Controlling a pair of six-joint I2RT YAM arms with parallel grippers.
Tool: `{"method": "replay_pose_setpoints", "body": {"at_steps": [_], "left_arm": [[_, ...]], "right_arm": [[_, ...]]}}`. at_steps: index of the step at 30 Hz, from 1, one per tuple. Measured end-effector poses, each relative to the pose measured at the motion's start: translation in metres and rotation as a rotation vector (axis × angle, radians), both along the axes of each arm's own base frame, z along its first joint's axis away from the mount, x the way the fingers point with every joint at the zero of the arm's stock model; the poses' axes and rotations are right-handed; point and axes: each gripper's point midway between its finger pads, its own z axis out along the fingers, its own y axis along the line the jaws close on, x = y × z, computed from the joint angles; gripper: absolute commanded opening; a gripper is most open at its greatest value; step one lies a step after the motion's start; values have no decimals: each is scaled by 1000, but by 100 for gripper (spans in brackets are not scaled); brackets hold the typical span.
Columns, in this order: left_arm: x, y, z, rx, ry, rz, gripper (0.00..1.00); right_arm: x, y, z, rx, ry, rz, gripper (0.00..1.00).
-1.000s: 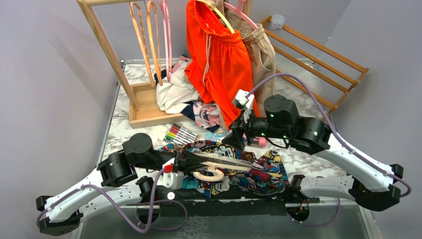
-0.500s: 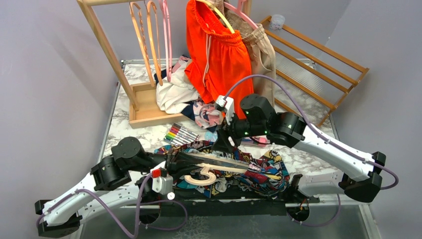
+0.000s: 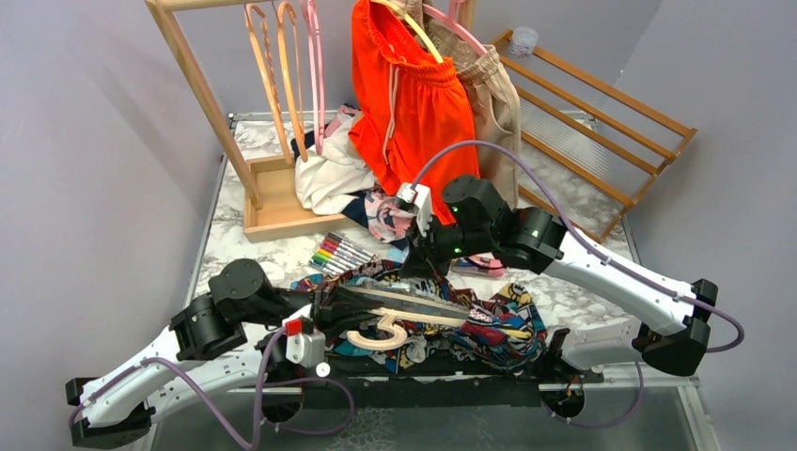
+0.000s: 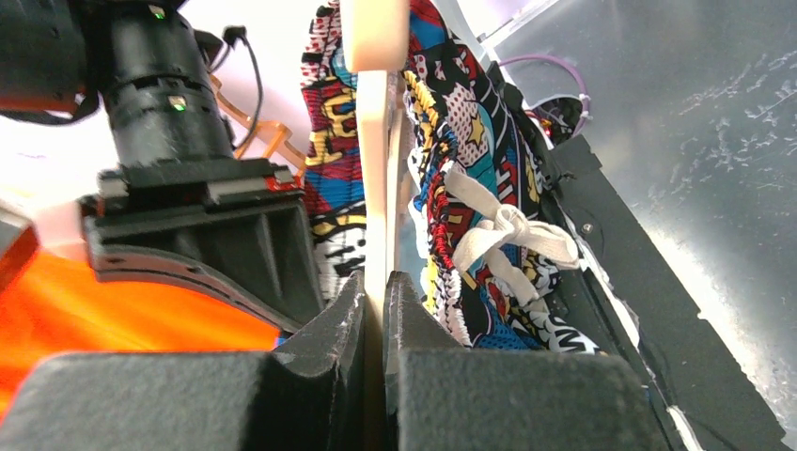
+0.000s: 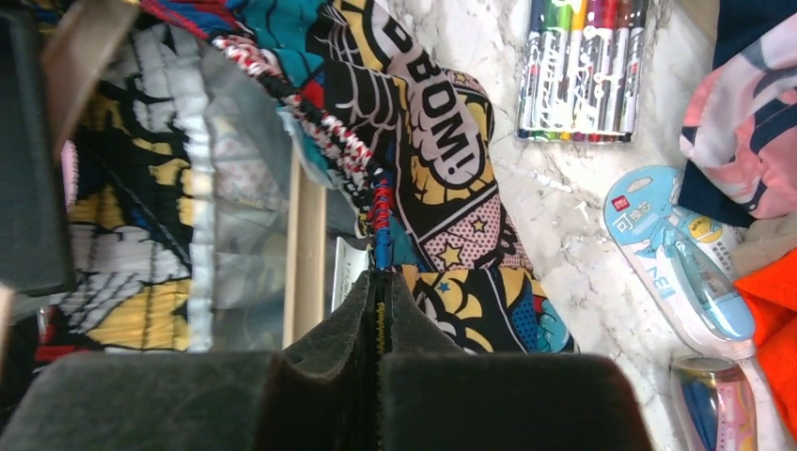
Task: Place the shorts on the hanger
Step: Hang the shorts on the hanger.
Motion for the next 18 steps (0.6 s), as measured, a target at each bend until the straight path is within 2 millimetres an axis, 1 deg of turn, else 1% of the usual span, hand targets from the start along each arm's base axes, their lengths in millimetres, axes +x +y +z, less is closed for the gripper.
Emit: {"method": "replay_pose_setpoints", "body": {"at_steps": [2,4,6,8,10,14,18], "left_arm": [[0,0,0,2,9,2,0],[1,-1,-1,11,35,8,0],[3,-5,0,24,75,18,0],[6,-9,6,35,115,29,0],[8,-13,16,38,147,37,0],[13,-22,45,20,199,52,0],[18,-33,79,-6,240,57,0]], "right_arm": [[1,1,10,20,-22,9,1],[1,1,25,48,-55,22,1],[0,0,44,87,-94,42,1],[-3,-3,66,129,-136,64,1],[-6,-8,90,167,-179,80,1],[-10,-17,129,227,-256,98,1],[-14,-24,157,274,-303,105,1]]}}
